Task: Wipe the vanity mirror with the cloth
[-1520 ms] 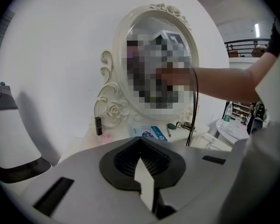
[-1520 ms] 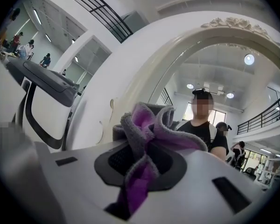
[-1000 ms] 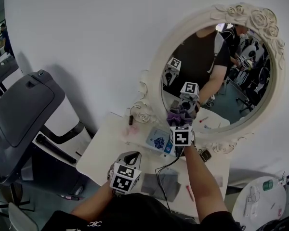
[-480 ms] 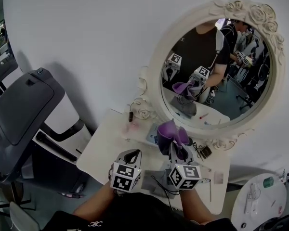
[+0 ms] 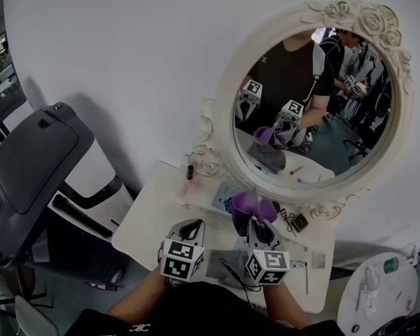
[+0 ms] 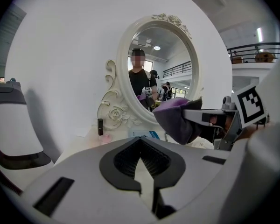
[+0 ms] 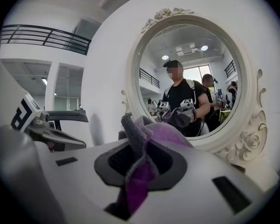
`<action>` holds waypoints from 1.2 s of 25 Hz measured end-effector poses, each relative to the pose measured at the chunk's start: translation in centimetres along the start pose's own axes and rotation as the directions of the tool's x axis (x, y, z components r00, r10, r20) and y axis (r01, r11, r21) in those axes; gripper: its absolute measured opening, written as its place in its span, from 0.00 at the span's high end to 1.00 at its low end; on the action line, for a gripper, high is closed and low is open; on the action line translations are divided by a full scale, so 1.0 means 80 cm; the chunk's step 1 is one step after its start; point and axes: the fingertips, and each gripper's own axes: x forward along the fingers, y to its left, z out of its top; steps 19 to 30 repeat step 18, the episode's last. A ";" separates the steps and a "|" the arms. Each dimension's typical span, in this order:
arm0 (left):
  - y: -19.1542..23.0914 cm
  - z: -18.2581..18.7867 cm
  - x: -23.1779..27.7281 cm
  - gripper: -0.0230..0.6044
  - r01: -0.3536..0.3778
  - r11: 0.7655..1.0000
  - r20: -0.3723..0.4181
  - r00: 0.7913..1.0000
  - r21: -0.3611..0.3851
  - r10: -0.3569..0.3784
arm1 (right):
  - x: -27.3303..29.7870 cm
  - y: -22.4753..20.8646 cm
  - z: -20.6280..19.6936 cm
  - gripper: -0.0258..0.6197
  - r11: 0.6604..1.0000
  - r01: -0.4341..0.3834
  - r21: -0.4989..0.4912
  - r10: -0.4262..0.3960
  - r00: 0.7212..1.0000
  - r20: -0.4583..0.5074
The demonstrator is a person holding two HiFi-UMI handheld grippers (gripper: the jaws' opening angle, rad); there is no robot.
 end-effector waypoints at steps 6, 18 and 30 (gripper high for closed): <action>0.002 -0.003 0.001 0.96 0.000 1.000 -0.007 1.000 -0.014 -0.001 | 0.001 0.010 -0.011 0.87 0.998 -0.051 0.022 0.051 0.998 -0.024; 0.008 -0.004 0.009 0.96 0.001 1.000 -0.024 1.000 -0.016 -0.002 | 0.007 0.014 -0.020 0.87 0.997 -0.049 -0.052 0.047 0.998 -0.040; 0.008 -0.004 0.009 0.96 0.001 1.000 -0.024 1.000 -0.016 -0.002 | 0.007 0.014 -0.020 0.87 0.997 -0.049 -0.052 0.047 0.998 -0.040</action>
